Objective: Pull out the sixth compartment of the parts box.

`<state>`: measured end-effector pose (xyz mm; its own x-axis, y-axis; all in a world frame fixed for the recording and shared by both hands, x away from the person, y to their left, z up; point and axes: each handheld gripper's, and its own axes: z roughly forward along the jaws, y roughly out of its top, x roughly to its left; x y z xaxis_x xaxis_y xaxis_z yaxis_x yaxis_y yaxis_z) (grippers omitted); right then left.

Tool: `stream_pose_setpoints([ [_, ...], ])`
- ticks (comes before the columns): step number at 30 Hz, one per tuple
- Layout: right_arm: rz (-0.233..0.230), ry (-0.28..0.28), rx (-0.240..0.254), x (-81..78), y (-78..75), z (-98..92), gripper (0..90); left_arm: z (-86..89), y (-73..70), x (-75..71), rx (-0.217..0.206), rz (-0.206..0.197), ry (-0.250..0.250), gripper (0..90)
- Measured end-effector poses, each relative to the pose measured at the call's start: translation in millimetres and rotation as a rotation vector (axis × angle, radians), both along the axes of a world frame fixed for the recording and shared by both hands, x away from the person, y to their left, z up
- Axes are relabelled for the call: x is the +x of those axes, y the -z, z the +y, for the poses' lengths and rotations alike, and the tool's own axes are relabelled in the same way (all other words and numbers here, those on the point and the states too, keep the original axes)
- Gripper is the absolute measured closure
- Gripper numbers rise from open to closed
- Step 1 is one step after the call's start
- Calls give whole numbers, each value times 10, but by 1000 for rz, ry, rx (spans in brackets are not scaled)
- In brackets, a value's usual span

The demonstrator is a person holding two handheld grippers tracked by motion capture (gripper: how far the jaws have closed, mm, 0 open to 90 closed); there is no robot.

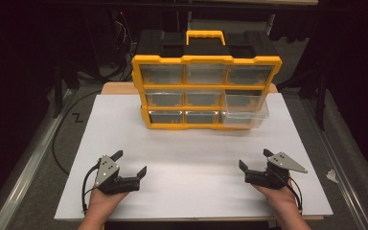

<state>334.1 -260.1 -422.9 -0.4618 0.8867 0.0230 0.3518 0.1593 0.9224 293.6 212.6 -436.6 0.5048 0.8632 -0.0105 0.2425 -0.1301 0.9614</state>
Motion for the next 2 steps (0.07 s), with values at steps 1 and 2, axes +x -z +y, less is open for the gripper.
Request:
stream_pose_setpoints([
  [1, 1, 4, 3, 0, 2, -4, 11, 0, 0, 0, -1, 0, -1, 8],
  [2, -1, 4, 3, 3, 3, -8, 11, 1, 0, 1, -1, 0, -1, 8],
])
